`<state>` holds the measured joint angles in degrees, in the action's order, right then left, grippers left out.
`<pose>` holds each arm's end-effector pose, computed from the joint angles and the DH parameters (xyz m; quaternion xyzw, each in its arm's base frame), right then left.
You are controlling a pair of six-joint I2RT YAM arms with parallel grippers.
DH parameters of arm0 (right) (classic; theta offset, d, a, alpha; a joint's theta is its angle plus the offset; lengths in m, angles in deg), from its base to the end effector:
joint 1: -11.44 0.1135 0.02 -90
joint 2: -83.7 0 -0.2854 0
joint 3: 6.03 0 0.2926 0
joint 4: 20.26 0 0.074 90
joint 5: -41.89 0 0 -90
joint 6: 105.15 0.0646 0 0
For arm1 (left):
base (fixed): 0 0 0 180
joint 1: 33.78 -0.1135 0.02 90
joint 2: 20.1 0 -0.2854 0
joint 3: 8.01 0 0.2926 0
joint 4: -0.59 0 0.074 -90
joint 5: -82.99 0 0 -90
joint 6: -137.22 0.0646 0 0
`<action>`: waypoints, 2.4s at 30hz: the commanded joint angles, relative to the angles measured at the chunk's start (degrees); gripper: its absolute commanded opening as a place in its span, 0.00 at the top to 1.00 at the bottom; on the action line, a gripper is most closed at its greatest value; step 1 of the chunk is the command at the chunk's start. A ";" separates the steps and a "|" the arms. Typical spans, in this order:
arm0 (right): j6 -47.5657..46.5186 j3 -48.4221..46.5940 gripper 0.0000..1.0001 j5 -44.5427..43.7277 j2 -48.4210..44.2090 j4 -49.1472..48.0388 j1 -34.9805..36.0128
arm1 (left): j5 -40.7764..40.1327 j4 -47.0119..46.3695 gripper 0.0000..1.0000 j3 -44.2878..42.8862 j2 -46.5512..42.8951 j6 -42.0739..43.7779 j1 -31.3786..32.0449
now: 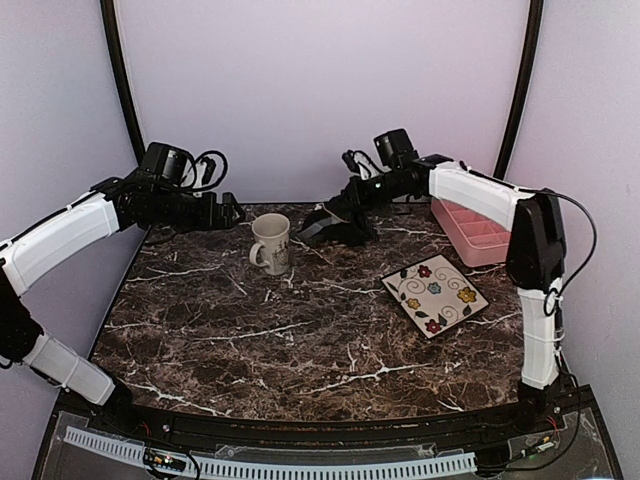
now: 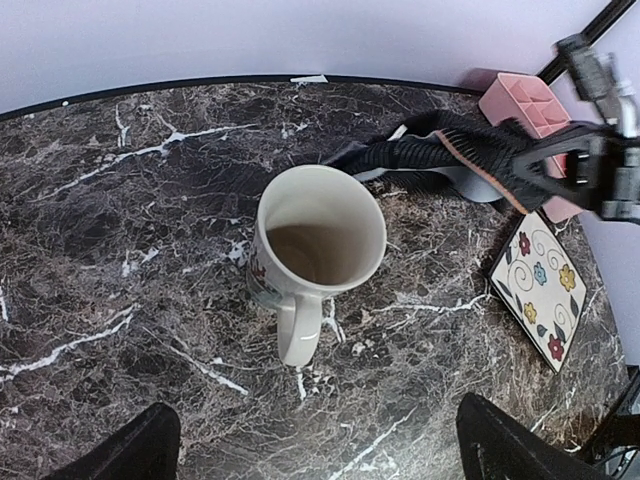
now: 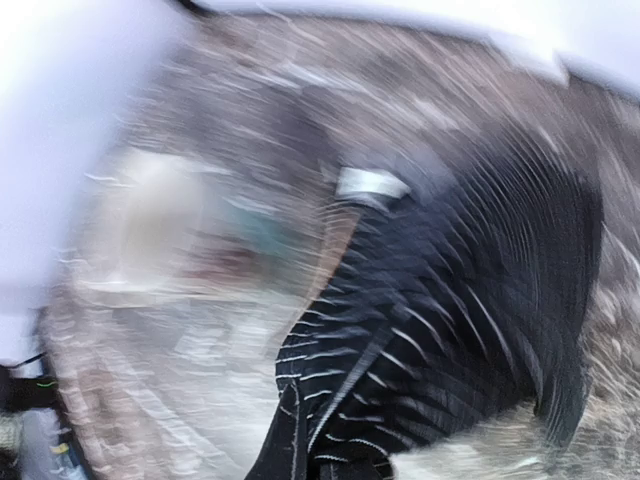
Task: Roll the underwear
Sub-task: Pick up the underwear from the corner of the board, then place the underwear at the center of the board, then pick up the underwear from the center of the board.
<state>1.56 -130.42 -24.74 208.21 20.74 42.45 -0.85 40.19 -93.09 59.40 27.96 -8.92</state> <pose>0.4794 0.3180 0.2604 -0.1941 0.8742 0.3325 0.2960 0.3362 -0.1634 0.3452 0.0683 0.8795 -0.2200 0.4165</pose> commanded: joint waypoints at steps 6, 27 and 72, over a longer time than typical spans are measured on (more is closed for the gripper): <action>12.86 0.96 1.00 16.94 -16.42 -12.16 6.07 | -2.04 -1.82 0.01 -3.28 -0.20 0.43 -0.69; 2.61 43.16 0.41 2.88 -31.20 3.08 0.93 | 20.57 -3.22 0.08 18.93 -9.51 9.30 0.12; -5.44 7.81 1.00 -18.73 -6.76 6.10 9.44 | 19.74 -51.29 0.40 43.17 3.93 -31.42 3.10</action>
<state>-6.11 -125.19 -47.34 211.47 34.60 50.27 19.91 -5.75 -52.35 64.84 -1.20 -6.21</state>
